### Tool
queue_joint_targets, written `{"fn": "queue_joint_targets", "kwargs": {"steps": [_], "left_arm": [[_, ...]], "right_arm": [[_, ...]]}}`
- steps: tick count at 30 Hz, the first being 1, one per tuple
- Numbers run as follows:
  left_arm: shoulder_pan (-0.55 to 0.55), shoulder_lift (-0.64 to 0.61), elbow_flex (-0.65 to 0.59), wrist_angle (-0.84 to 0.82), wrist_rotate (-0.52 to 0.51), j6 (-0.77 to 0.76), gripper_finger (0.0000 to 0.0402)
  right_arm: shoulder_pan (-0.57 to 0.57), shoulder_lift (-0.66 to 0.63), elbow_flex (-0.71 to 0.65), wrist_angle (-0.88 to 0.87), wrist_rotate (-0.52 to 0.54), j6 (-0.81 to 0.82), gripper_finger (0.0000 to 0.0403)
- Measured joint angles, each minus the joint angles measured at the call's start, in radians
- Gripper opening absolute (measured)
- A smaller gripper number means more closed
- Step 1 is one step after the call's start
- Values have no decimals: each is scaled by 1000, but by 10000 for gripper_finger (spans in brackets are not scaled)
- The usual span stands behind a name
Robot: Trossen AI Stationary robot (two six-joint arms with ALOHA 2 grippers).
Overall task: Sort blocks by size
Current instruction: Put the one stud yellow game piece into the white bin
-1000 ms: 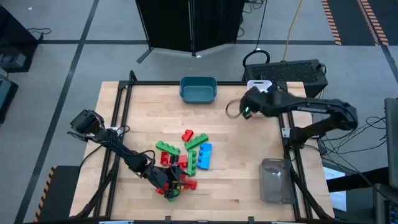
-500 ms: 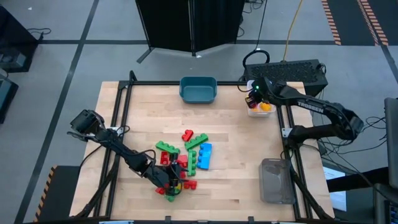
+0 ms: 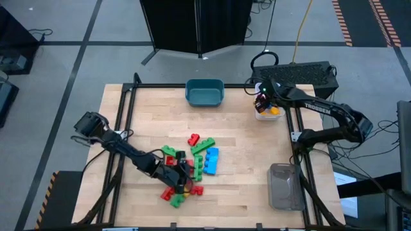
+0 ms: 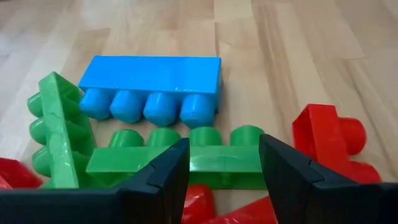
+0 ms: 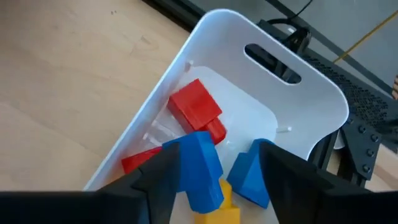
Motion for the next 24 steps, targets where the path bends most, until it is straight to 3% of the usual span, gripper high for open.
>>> {"fn": "queue_joint_targets", "kwargs": {"steps": [6, 12, 18, 24], "left_arm": [[22, 0, 0, -1, 46, 12, 175], [38, 0, 0, -2, 141, 12, 175], [37, 0, 0, -2, 182, 4, 175], [37, -40, 15, -133, 167, -23, 175]], "right_arm": [[87, -98, 1, 6, -160, 2, 199], [250, -194, 1, 9, -229, 67, 189], [503, -212, 1, 71, -228, 154, 187], [769, -114, 1, 320, -223, 191, 187]]}}
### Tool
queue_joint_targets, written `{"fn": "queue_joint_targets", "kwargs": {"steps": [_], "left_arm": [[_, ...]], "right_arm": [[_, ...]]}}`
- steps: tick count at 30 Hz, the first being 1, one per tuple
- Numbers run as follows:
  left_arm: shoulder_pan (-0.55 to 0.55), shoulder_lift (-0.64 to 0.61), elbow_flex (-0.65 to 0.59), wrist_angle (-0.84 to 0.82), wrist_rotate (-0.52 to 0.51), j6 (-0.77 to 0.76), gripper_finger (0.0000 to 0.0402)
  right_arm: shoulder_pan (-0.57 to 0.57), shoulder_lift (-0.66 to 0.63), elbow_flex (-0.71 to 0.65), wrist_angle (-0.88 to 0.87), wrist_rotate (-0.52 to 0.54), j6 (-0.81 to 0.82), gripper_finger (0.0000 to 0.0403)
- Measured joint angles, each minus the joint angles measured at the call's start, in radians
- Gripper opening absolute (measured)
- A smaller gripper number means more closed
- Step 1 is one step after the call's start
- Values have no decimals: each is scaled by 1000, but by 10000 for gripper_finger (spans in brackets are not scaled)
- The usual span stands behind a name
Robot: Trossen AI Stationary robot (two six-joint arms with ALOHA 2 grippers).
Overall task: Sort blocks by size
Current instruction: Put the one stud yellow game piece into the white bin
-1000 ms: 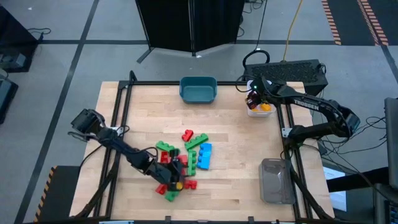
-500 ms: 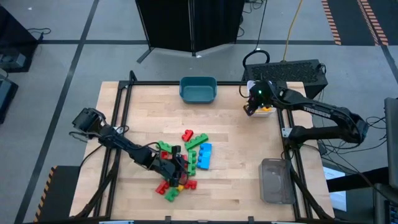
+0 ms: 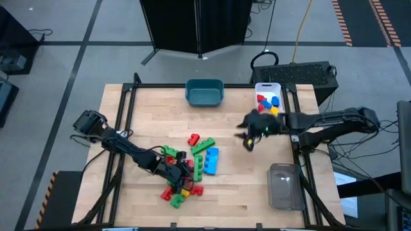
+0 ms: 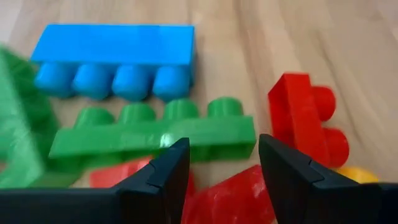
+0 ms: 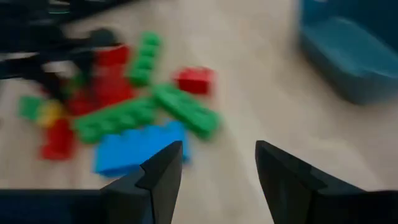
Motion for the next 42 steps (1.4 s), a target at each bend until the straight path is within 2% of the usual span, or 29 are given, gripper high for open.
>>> {"fn": "queue_joint_targets", "kwargs": {"steps": [6, 10, 14, 24, 31, 34, 37, 42], "left_arm": [[-1, -93, 42, -241, -35, -100, 175], [-12, -150, 57, -379, -35, -171, 175], [-31, -175, 57, -505, -35, -252, 175], [-35, -165, 34, -579, -8, -312, 175], [-47, -164, 34, -779, -7, -467, 175], [-69, -164, 34, -834, -4, -523, 175], [-101, -165, 36, -822, 21, -525, 175], [-157, -165, 54, -755, 33, -476, 175]], "right_arm": [[156, 178, 1, 295, 6, -13, 187], [204, 314, 1, 468, 6, -34, 187], [228, 447, 26, 569, 2, -91, 187], [230, 714, 287, 500, -2, -238, 187], [229, 846, 497, 403, -3, -328, 187], [237, 891, 555, 392, -53, -357, 187], [246, 939, 611, 394, -108, -383, 187], [269, 1024, 709, 372, -140, -428, 187]]}}
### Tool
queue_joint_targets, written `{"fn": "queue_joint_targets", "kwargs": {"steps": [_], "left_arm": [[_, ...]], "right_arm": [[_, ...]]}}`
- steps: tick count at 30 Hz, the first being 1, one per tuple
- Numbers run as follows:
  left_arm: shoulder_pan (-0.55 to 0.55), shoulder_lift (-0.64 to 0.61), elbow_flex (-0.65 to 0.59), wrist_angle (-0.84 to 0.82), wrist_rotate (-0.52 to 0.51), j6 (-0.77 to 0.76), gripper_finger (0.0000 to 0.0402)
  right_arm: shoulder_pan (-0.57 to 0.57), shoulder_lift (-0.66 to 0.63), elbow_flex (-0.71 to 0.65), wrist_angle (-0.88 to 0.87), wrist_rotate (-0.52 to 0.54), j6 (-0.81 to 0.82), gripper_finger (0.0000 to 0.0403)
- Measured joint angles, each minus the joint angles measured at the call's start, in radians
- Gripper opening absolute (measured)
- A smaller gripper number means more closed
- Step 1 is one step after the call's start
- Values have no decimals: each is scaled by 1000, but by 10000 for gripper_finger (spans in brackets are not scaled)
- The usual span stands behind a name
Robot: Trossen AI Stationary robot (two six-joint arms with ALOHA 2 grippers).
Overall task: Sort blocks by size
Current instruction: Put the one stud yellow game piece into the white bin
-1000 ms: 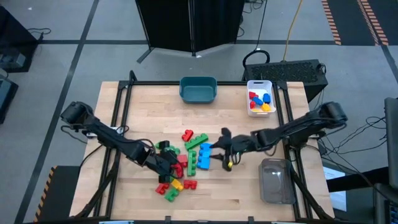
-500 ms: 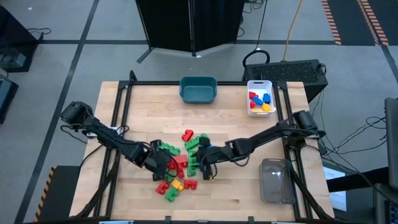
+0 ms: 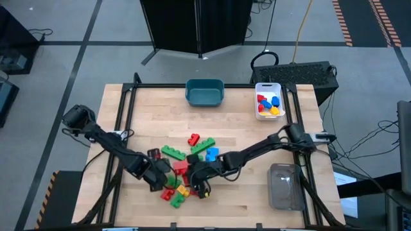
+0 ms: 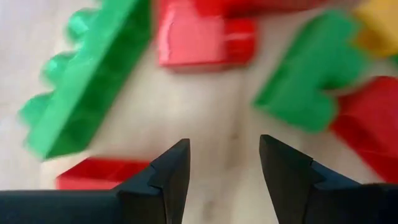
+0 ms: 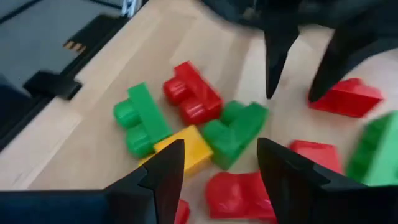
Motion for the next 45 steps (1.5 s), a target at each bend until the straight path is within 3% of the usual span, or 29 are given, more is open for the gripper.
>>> {"fn": "queue_joint_targets", "kwargs": {"steps": [5, 17, 24, 34, 40, 45], "left_arm": [[-28, 0, 0, 113, 45, 58, 175], [-13, 0, 0, 263, -15, 93, 175], [-16, 16, 1, 404, 56, 180, 175], [-16, 141, 3, 463, 88, 198, 175], [4, 160, -2, 457, 11, 187, 175], [27, 159, 0, 470, -39, 161, 175]], "right_arm": [[16, 63, 57, -19, -17, -40, 187], [36, 66, 60, -123, -40, -54, 187], [58, 66, 60, -151, -46, -79, 189], [73, 66, 60, -81, -38, -79, 253], [72, 101, 60, -8, -29, -15, 279], [73, 136, 60, 4, 75, 31, 281]]}}
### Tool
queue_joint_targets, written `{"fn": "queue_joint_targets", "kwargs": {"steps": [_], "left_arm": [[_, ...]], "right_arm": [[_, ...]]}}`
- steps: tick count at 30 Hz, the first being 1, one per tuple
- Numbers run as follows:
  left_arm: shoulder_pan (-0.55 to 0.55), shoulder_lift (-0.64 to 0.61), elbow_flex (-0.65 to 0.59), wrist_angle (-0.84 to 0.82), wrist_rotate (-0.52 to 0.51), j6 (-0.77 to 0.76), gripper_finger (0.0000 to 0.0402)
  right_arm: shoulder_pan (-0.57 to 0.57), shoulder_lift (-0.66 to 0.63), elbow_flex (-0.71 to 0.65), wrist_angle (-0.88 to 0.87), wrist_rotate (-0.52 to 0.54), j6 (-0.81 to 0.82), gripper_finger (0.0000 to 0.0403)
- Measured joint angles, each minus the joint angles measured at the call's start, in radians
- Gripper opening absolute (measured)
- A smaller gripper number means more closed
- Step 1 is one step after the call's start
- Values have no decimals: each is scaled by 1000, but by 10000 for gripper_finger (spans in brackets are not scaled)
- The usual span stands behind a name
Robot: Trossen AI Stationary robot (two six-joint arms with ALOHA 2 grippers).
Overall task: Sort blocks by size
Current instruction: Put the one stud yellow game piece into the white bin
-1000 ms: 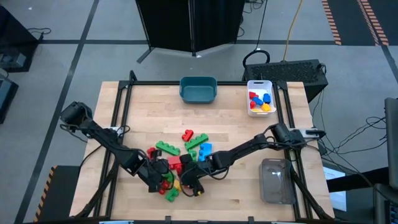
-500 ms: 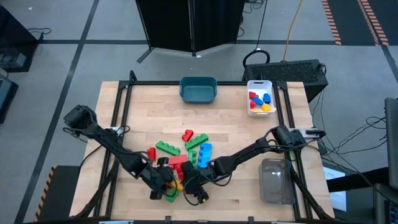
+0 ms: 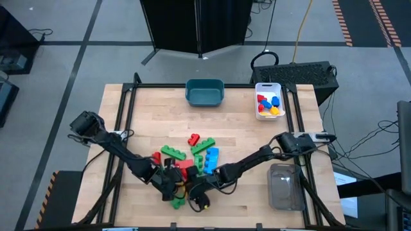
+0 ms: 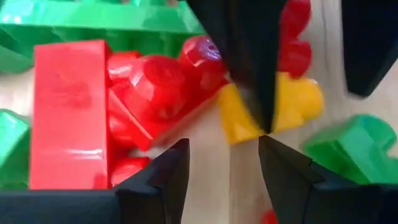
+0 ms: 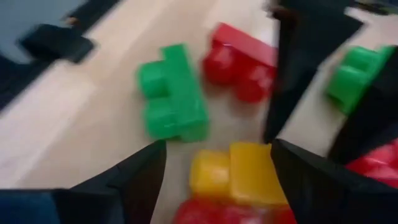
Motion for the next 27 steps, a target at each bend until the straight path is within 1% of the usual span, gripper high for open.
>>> {"fn": "queue_joint_targets", "kwargs": {"steps": [2, 5, 13, 18, 21, 27], "left_arm": [[5, 0, 0, 10, -1, 0, 175], [5, 0, 0, 9, -1, -1, 175], [5, 0, 0, 8, -4, -2, 175], [4, 0, 0, 12, -3, -26, 175], [0, 0, 0, 18, 1, -28, 175], [-3, 0, 0, 41, -3, -28, 175]], "right_arm": [[0, 1, 1, -10, 51, 13, 281], [-2, 1, 1, -24, 97, 16, 281], [-5, -5, 2, -73, 108, 29, 281], [-7, -43, 1, -183, 156, 31, 281], [-7, -77, -2, -265, 173, 97, 281], [-2, -112, 0, -326, 183, 227, 281]]}}
